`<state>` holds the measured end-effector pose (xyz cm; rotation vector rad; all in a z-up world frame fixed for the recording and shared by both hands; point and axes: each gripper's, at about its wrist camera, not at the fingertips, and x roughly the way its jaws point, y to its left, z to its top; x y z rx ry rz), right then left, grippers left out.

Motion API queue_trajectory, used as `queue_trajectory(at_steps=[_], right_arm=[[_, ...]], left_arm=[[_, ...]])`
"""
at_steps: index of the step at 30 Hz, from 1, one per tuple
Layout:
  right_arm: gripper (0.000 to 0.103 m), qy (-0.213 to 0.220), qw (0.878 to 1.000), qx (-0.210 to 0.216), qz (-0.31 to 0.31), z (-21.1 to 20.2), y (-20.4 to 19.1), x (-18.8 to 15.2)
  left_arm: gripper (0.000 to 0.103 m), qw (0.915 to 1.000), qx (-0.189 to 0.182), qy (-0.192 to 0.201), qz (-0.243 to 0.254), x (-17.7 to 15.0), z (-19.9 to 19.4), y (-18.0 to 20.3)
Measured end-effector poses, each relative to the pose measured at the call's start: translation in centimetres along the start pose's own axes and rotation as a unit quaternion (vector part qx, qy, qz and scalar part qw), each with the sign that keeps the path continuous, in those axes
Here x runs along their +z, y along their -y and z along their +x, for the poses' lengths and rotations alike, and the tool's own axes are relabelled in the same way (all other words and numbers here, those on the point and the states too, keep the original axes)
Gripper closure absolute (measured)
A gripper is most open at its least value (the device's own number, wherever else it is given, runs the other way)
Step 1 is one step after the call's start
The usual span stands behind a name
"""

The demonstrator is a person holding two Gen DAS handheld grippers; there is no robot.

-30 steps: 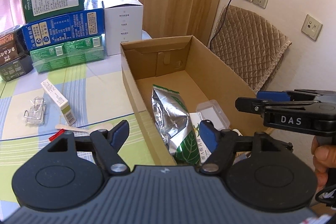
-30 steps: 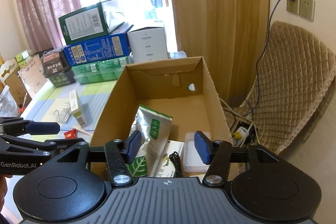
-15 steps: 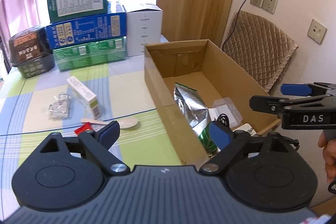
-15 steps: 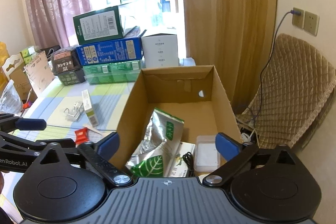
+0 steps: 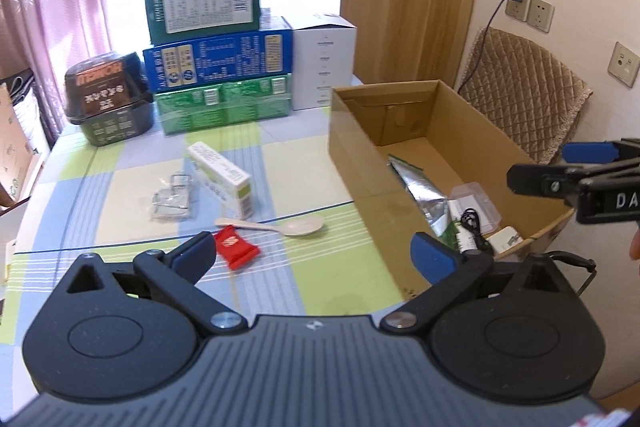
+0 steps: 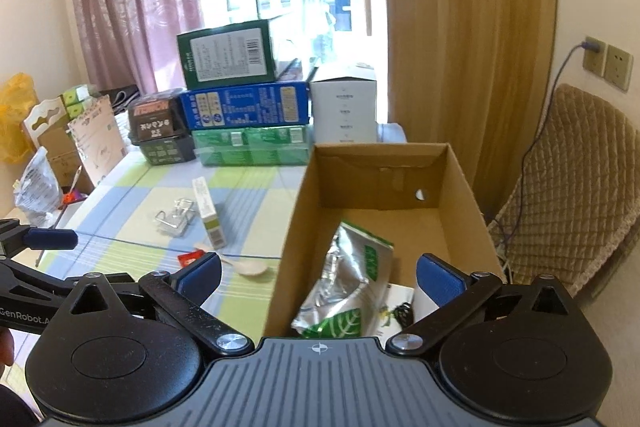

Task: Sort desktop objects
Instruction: 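Move both grippers back toward the red candy packet and spoon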

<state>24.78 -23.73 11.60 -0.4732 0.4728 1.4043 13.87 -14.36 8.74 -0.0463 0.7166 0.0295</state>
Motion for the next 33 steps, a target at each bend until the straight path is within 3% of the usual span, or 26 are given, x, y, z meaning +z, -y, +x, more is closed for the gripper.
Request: queue_trajectory(at_steps=[7,22,28,33], right_arm=[[0.002,0.003,1.0,0.024,-0.007,0.6,-2.7,0.3],[0.002,0.001,0.996,0.076,-0.044,3.0,-9.1,-0.5],[0.002,-0.014,0.992,0.085,-0.094,5.0,-10.6,-1.0],[0.002,-0.07,0.976,0.107,-0.175,8.2,-11.8,-1.3]], left_arm=[[0.001,0.9993,0.036,-0.003,-0.008,-2.0,-1.2,-4.1],[0.002,0.9965,0.063,-0.031,-0.046,-5.9,-1.3,-10.7],[0.001,0.996,0.061,-0.039,-0.053,-6.6,-0.2,-11.9],[0.001,0.9969,0.05,-0.05,-0.034,-6.6,1.4,-12.2]])
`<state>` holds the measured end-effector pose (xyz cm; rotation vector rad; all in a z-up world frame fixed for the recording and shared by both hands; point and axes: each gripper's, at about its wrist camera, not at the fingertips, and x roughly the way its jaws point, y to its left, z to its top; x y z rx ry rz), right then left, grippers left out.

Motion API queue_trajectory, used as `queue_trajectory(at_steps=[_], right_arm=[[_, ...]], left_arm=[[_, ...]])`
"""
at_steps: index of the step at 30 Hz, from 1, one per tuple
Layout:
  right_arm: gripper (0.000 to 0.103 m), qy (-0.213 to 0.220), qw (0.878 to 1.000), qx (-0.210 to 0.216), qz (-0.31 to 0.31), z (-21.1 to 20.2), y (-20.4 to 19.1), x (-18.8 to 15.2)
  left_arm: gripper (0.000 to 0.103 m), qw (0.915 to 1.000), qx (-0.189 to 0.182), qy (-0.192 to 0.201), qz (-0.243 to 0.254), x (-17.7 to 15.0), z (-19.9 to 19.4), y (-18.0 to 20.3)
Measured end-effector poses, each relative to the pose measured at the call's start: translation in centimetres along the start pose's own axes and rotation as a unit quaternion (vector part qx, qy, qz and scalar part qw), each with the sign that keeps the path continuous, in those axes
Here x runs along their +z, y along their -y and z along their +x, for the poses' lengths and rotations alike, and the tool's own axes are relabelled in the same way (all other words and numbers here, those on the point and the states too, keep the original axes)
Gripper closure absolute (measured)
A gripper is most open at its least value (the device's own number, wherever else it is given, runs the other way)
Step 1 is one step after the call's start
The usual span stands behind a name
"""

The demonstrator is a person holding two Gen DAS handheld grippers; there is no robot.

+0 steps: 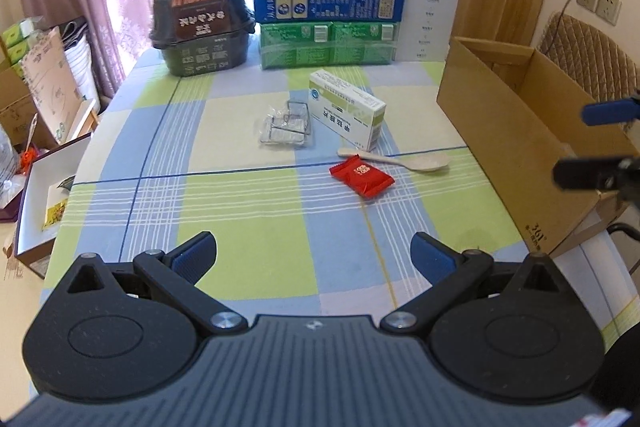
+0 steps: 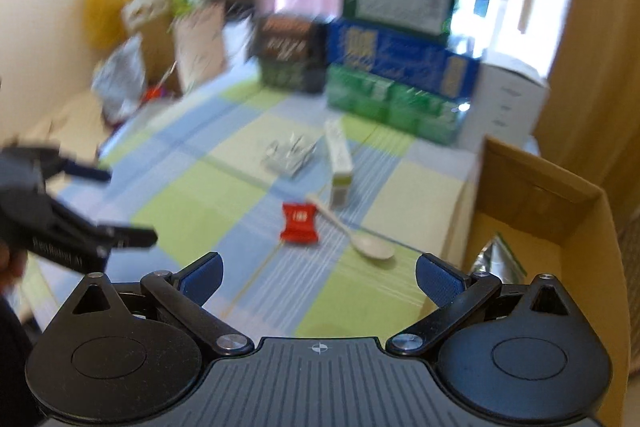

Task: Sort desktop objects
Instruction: 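Move both grippers back toward the red candy packet and spoon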

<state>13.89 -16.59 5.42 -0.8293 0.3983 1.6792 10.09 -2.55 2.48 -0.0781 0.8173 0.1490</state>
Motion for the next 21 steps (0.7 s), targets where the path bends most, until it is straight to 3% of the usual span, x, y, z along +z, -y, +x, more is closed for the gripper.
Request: queue_trajectory(at_steps=[3,11,21], right_arm=[[0.005,-0.032,0.998,0.012,-0.043,2.1,0.0,0.3],[0.027,-0.076,0.99,0.035,-0.111,7.2,1.7,2.0],[0.037,-0.141,0.966,0.066,-0.204,13.5,3.6,4.4]], left_arm=[[0.002,0.9997,-0.009,-0.008,0.022,0.2,1.3,0.0],[0.002,0.9908,-0.053,-0.022,0.123,1.1,5.6,0.1],[0.002,0.9523,-0.121,-0.028,0.279,3.8,11.5,1.3]])
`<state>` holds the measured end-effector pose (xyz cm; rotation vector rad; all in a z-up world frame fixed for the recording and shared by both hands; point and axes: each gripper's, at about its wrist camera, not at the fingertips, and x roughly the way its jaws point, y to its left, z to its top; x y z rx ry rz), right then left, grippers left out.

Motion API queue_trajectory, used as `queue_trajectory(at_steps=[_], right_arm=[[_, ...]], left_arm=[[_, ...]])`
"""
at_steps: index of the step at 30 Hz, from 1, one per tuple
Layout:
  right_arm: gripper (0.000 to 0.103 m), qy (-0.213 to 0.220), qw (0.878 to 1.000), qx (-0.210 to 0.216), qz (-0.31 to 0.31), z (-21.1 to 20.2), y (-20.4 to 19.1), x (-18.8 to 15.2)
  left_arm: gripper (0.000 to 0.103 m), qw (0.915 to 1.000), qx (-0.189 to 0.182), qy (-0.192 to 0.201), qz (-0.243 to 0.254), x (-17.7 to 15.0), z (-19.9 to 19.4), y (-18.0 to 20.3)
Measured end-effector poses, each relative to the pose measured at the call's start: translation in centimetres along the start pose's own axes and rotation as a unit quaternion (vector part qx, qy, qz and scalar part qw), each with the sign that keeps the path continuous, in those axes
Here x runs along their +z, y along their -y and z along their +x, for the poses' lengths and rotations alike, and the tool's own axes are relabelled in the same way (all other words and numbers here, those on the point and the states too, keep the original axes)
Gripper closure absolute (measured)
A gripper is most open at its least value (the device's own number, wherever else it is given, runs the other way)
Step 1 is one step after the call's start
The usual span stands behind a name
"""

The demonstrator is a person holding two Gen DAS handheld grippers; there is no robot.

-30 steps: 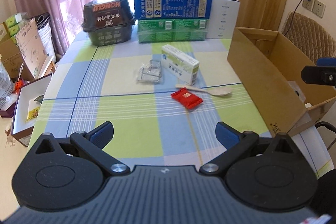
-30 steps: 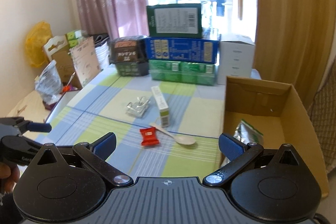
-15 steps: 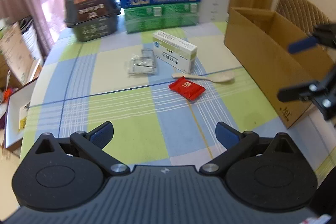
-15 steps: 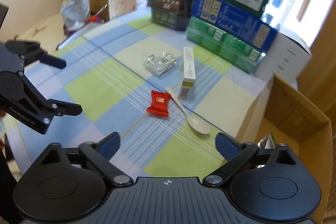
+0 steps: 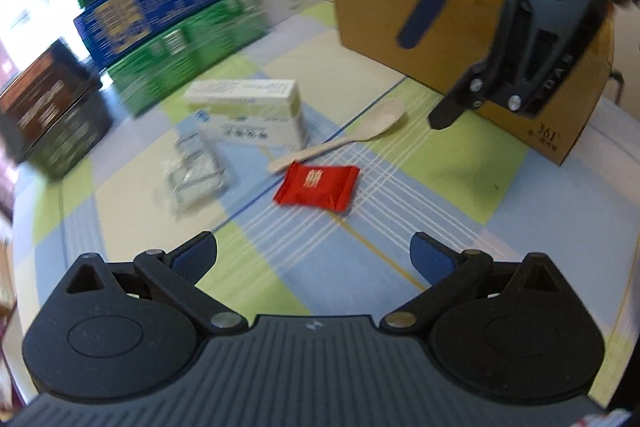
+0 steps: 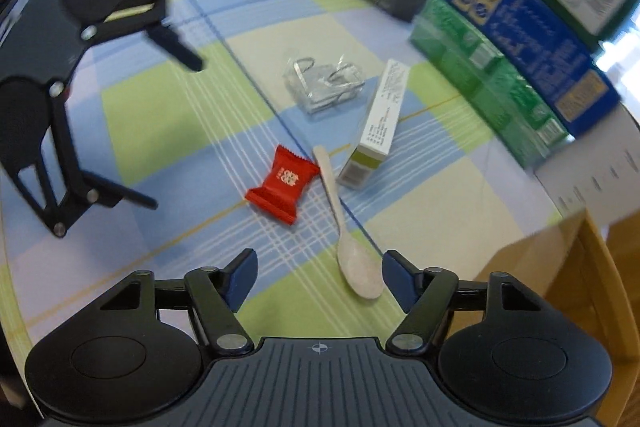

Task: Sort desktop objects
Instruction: 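Move both grippers back toward the red candy packet and spoon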

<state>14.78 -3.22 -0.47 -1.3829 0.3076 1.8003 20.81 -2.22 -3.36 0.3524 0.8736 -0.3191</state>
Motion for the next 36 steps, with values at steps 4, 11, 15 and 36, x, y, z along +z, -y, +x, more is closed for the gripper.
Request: queue_trajectory(at_steps=[4,11,15,36], right_arm=[[0.04,-0.023,0.999,0.02,-0.027,2.1,0.9,0.2],[0.045,-0.054,0.995,0.037,-0.074,5.0,2.0,0.6],[0.053,-0.059,0.994,0.047,-0.077,6.3,3.0,1.2],[0.071,-0.108,0.987,0.07,-0.091,11.4,2.8,4.1]], left_arm=[[0.002,0.9989,-0.028,-0.004,0.039,1.1,2.3,-0.8],[0.002,0.9947,-0.063,-0.024,0.078,2.2,6.2,-2.0],[0.003,0.9921,-0.073,-0.026,0.098,2.4,7.3,-2.2],[0.017,0.9874,-0.12,-0.034,0.096,3.4,11.6,-2.6]])
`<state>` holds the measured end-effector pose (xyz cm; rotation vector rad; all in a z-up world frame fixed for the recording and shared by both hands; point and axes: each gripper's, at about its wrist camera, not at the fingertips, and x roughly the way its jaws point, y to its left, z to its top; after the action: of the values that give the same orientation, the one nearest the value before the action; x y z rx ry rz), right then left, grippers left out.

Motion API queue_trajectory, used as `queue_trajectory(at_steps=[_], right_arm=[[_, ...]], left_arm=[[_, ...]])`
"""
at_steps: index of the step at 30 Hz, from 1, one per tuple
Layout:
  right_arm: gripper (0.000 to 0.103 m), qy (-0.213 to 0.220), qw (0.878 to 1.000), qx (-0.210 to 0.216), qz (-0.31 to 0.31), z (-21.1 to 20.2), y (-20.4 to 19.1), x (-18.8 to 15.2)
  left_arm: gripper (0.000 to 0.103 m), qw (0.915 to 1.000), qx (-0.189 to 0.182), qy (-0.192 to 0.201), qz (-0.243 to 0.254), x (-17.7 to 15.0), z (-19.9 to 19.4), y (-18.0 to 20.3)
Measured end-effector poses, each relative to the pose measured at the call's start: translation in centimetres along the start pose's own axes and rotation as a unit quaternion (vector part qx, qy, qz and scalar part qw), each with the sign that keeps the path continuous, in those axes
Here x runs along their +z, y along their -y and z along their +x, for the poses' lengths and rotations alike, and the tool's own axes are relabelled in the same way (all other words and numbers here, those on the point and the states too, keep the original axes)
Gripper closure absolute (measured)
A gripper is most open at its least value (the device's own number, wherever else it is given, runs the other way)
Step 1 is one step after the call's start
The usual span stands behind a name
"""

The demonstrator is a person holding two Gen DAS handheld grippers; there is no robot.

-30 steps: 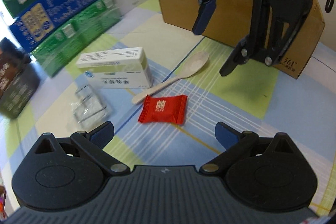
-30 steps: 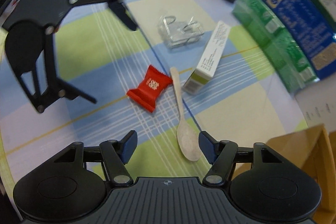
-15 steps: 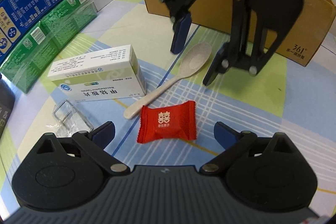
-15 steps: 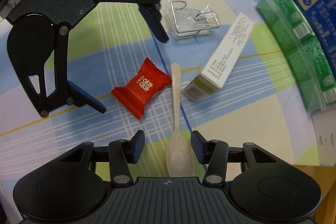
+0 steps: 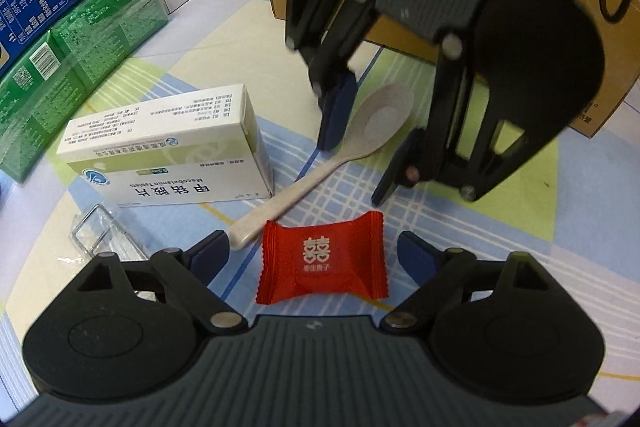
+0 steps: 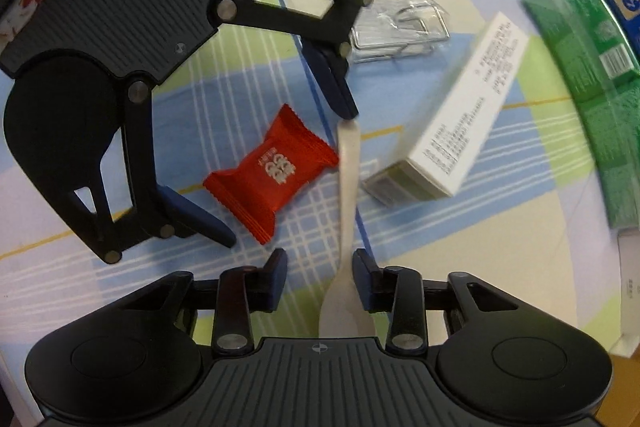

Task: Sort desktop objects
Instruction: 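Move both grippers back toward the red candy packet and spoon, then grasp the red candy packet with the left gripper while right grasps the white spoon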

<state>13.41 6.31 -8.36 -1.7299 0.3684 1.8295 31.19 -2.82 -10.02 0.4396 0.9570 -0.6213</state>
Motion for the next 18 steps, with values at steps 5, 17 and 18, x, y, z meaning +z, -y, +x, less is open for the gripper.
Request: queue_trajectory(at_steps=[5,17,18], right_arm=[[0.075,0.001,1.0,0.002,0.007,0.2,0.6,0.4],[0.099,-0.006,0.999,0.001,0.035,0.2,0.4,0.8],[0.1,-0.009,0.999,-0.001,0.04,0.2,0.4,0.9]], left_arm=[[0.018,1.0,-0.008,0.002,0.001,-0.1,0.2,-0.1],[0.044,0.9998,-0.018,-0.005,-0.007,-0.8,-0.3,1.0],[0.045,0.9998,-0.019,-0.006,-0.008,-0.9,-0.4,1.1]])
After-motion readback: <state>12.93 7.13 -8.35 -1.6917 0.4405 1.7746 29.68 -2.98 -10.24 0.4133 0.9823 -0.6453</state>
